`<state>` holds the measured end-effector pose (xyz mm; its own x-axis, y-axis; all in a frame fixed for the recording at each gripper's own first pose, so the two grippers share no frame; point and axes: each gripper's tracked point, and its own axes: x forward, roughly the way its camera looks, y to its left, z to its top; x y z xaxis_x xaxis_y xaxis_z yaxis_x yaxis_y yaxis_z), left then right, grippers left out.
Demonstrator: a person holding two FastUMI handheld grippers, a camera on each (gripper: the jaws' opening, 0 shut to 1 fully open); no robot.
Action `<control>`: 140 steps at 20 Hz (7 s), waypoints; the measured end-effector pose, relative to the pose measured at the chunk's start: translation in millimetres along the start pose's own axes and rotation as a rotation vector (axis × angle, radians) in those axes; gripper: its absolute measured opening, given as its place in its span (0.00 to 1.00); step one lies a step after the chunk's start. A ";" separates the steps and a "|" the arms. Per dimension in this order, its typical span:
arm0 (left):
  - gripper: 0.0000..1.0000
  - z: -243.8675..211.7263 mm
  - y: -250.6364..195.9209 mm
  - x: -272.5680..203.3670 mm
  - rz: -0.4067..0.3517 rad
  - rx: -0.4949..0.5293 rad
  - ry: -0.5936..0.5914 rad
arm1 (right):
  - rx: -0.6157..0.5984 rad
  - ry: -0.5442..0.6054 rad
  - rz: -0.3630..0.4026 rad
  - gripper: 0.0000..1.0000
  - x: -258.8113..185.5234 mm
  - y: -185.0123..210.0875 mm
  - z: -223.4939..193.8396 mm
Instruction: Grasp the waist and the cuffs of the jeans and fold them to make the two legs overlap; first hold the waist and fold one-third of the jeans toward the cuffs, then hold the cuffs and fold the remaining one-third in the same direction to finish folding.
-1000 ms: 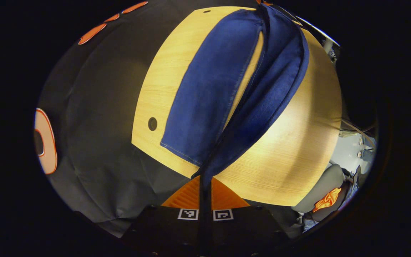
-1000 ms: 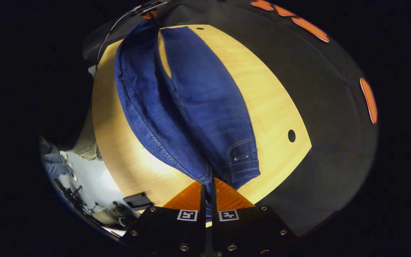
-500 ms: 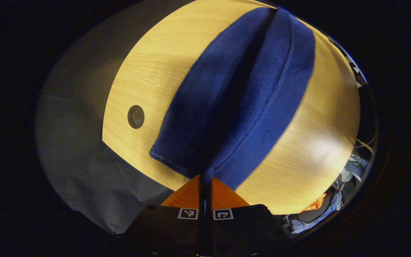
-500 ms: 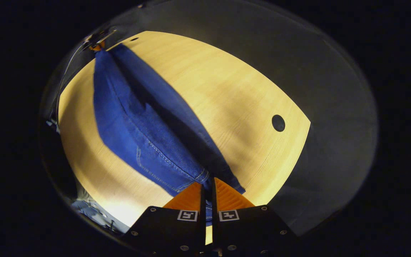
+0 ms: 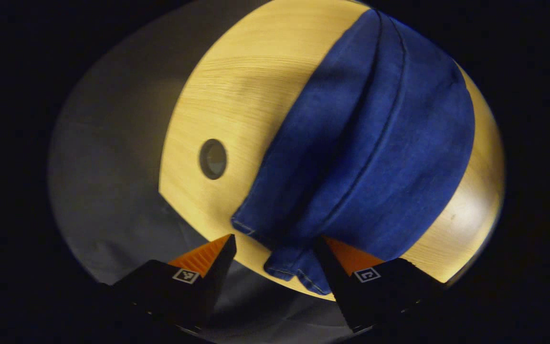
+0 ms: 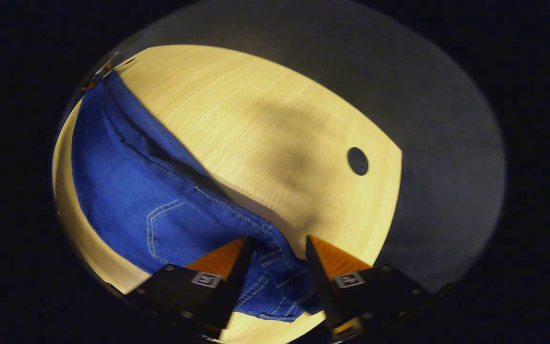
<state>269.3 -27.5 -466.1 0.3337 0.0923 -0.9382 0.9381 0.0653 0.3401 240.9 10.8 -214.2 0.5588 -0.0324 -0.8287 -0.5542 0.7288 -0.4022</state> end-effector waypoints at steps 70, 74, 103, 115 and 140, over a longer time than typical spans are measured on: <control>0.98 108.8 -16.3 -247.4 0.223 -1.134 -0.877 | 1.283 -0.769 0.226 0.05 -80.3 56.1 217.5; 0.98 79.2 -9.3 -237.4 0.210 -1.143 -0.887 | 1.204 -0.765 0.303 0.05 -89.6 141.5 287.4; 0.98 7.9 -12.0 -76.0 -0.219 -1.720 -0.703 | 0.684 -0.451 0.365 0.96 14.4 360.0 342.0; 0.97 -4.5 -1.0 -26.6 -0.394 -2.180 -0.560 | 0.622 -0.517 0.279 0.96 -39.2 267.9 308.8; 0.12 164.9 54.4 -235.9 -0.146 -1.895 -1.013 | 0.728 -0.575 0.224 0.96 -49.0 129.4 231.1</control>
<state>257.0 -209.6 -237.0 0.8108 -0.3839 -0.4418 -0.0251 0.7313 -0.6816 284.3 264.8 -135.7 0.8115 0.3597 -0.4605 -0.2739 0.9303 0.2440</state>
